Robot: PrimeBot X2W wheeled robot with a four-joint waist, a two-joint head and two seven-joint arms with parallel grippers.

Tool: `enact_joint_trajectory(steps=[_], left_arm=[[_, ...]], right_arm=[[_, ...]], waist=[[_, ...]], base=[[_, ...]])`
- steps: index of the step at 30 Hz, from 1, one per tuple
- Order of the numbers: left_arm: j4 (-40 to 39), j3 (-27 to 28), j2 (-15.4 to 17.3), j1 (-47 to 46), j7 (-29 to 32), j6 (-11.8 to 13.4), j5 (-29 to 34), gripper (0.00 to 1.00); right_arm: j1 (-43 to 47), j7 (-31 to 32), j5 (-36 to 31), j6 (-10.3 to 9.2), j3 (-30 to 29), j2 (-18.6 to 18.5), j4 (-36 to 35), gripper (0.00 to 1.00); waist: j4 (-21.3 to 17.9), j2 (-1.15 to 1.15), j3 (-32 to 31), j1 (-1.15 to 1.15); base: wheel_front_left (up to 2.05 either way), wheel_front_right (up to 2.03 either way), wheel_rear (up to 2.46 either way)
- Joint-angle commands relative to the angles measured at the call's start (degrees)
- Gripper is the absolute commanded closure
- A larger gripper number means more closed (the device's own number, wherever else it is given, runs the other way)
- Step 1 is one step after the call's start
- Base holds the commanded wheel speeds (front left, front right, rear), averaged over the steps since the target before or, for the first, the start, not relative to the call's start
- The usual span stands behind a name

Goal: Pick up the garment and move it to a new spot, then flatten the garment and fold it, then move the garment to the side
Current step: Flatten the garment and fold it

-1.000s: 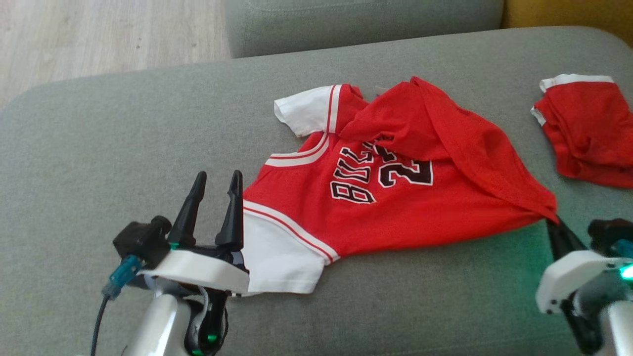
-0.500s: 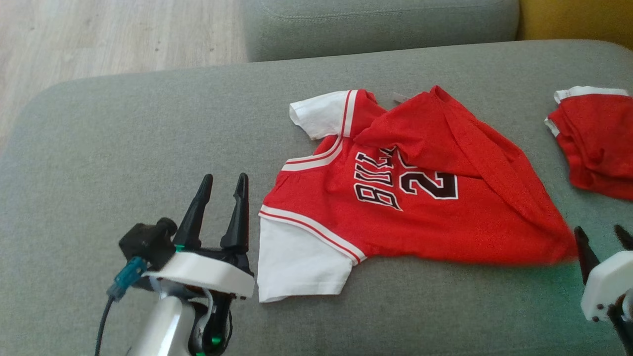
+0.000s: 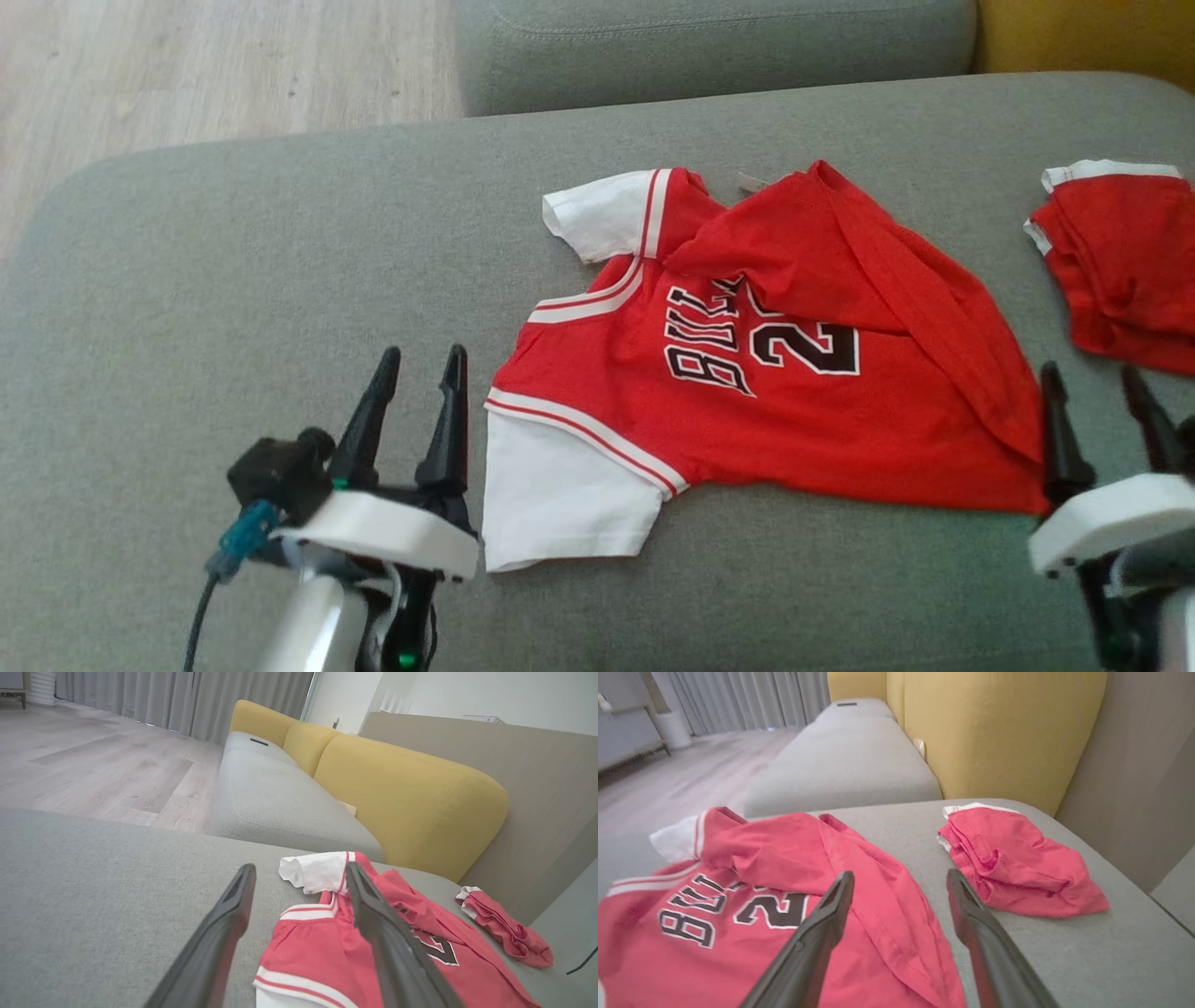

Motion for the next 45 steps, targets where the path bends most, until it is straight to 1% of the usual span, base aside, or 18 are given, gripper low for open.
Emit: enact_joint_trajectory(steps=[1, 4, 8, 12, 15, 19, 24, 29, 34, 38, 39, 40, 41, 45], left_arm=[[-1.41, 2.07, 0.16, -1.05, -0.45, -0.29, 0.45, 0.0], [-1.13, 1.78, 0.16, -0.44, -0.45, -0.42, 0.63, 0.0], [0.26, 1.05, 0.16, 0.4, -0.45, -0.45, 0.45, 0.0], [5.97, -2.23, 0.16, 0.68, -0.16, -2.13, 0.81, 0.0], [10.55, -4.08, 0.22, 0.14, 2.9, -2.69, 0.98, 0.0], [14.62, -5.44, 0.39, -0.44, 7.68, -3.19, 0.29, 0.0], [17.49, -5.72, 0.89, -1.24, 11.17, -0.83, 1.0, 0.0], [18.43, -5.53, 1.27, -2.04, 11.93, 1.8, 1.99, 0.0], [19.46, -5.83, 1.45, -2.65, 12.79, 2.56, 2.2, 0.0], [20.38, -6.75, 1.63, -3.14, 14.21, 2.04, 2.28, 0.0], [20.53, -6.97, 1.67, -3.26, 14.47, 1.74, 2.21, 0.45], [20.52, -7.16, 1.71, -3.39, 14.43, 1.43, 2.17, 0.8], [20.44, -7.29, 1.7, -3.52, 14.25, 1.14, 2.09, 1.0], [18.97, -6.69, 1.63, -4.19, 10.95, 0.74, 1.58, 1.0]], right_arm=[[-1.22, -1.94, 0.86, -0.05, 1.81, -0.2, -2.32, 0.0], [-0.02, -6.08, 2.45, -0.05, 3.1, 1.33, -1.86, 0.0], [0.44, -9.5, 3.63, -0.05, 4.59, 2.07, -0.2, 0.0], [-0.2, -10.75, 3.85, -0.05, 5.35, 2.22, 1.11, 0.0], [-0.8, -11.07, 3.97, -0.05, 5.24, 2.24, 1.69, 0.0], [-1.31, -11.35, 3.83, -0.05, 4.75, 2.25, 2.15, 0.0], [-1.56, -11.56, 4.03, -0.05, 5.26, 2.26, 2.81, 0.0], [-1.67, -11.72, 4.17, -0.05, 5.55, 2.26, 3.34, 0.0], [-1.94, -11.76, 4.12, -0.05, 5.59, 2.26, 3.48, 0.0], [-2.15, -11.64, 3.85, -0.05, 5.28, 2.26, 3.53, 0.0], [-2.17, -11.53, 3.67, -0.05, 5.06, 2.27, 3.59, 0.0], [-2.2, -11.46, 3.56, -0.05, 4.81, 2.27, 3.67, 0.0], [-2.23, -11.37, 3.47, -0.05, 4.54, 2.27, 3.76, 0.0], [-2.1, -10.35, 2.67, -0.05, 2.6, 2.27, 5.06, 0.0]], waist=[[-0.15, 0.0, -0.16, 0.0], [-0.32, 0.0, -0.34, 0.0], [-0.55, 0.0, -0.34, 0.0], [-0.76, 0.0, -0.23, 0.0], [-0.86, 0.0, -0.05, 0.0], [-1.06, 0.0, 0.24, 0.0], [-1.51, 0.0, 0.48, 0.0], [-2.06, 0.0, 0.72, 0.0], [-2.66, 0.0, 1.03, 0.0], [-3.04, 0.0, 1.31, 0.0], [-3.12, 0.0, 1.38, 0.0], [-3.17, 0.0, 1.44, 0.0], [-3.19, 0.0, 1.48, 0.0], [-3.07, 0.0, 1.47, 0.0]], base=[[0.0, 0.0, 0.0], [0.0, 0.0, 0.0], [0.0, 0.0, 0.0], [0.0, 0.0, 0.0], [0.0, 0.0, 0.0], [0.0, 0.0, 0.0], [0.0, 0.0, 0.0], [0.0, 0.0, 0.0], [0.0, 0.0, 0.0], [0.0, 0.0, 0.0], [0.0, 0.0, 0.0], [0.0, 0.0, 0.0], [0.0, 0.0, 0.0], [0.0, 0.0, 0.0]])
